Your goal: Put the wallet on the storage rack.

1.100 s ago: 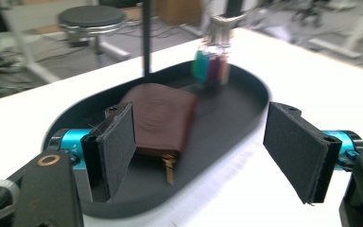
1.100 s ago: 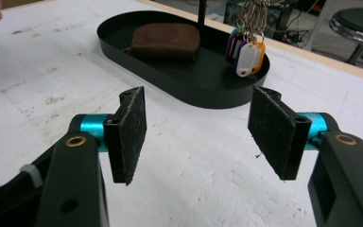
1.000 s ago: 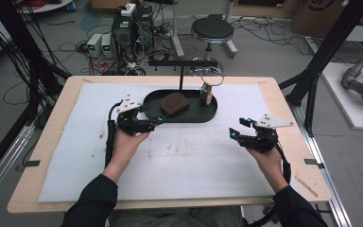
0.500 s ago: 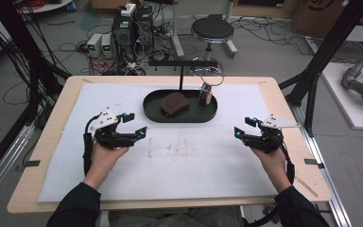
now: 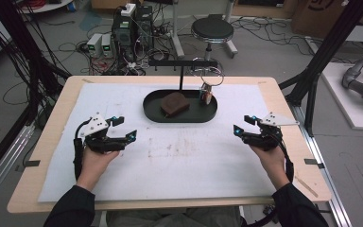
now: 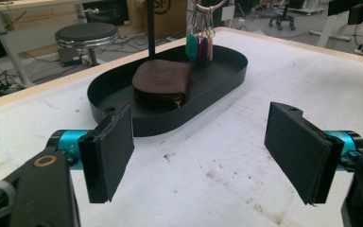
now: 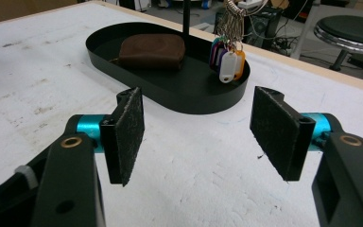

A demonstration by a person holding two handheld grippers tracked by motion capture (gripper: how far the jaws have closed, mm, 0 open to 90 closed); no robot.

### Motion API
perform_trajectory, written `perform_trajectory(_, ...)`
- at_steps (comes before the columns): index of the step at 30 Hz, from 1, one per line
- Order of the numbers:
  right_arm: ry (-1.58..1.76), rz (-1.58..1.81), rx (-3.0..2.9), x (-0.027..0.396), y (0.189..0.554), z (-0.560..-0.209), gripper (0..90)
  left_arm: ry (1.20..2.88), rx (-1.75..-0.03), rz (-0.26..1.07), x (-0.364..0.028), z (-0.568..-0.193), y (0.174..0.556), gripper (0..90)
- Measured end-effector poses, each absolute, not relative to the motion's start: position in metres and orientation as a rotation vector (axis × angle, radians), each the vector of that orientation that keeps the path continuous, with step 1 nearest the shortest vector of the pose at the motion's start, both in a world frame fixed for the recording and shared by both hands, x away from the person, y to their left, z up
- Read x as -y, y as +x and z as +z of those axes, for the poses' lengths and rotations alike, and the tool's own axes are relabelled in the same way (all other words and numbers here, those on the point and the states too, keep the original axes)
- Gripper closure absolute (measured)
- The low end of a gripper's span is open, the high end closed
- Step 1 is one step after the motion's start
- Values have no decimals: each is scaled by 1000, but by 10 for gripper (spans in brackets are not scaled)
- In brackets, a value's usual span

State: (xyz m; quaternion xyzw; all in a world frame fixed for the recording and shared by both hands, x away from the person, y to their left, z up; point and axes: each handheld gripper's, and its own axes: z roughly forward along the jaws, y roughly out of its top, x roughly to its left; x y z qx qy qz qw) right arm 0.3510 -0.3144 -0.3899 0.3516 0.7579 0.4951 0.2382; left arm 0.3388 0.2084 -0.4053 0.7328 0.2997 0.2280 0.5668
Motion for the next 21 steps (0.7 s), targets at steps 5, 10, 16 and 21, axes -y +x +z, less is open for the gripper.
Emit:
perform_trajectory(5, 958, 1351, -2085, 314, 351, -390, 366, 1722, -712, 543, -208, -405, 338, 247)
perform_trajectory(10, 954, 1349, -2093, 314, 349, -389, 363, 1725, -700, 547, -205, -403, 336, 247)
perform_trajectory(16, 944, 1343, -2098, 313, 347, -389, 361, 1726, -691, 544, -202, -402, 337, 247)
perform_trajectory(21, 958, 1343, -2091, 313, 349, -390, 360, 1726, -700, 543, -202, -403, 337, 247)
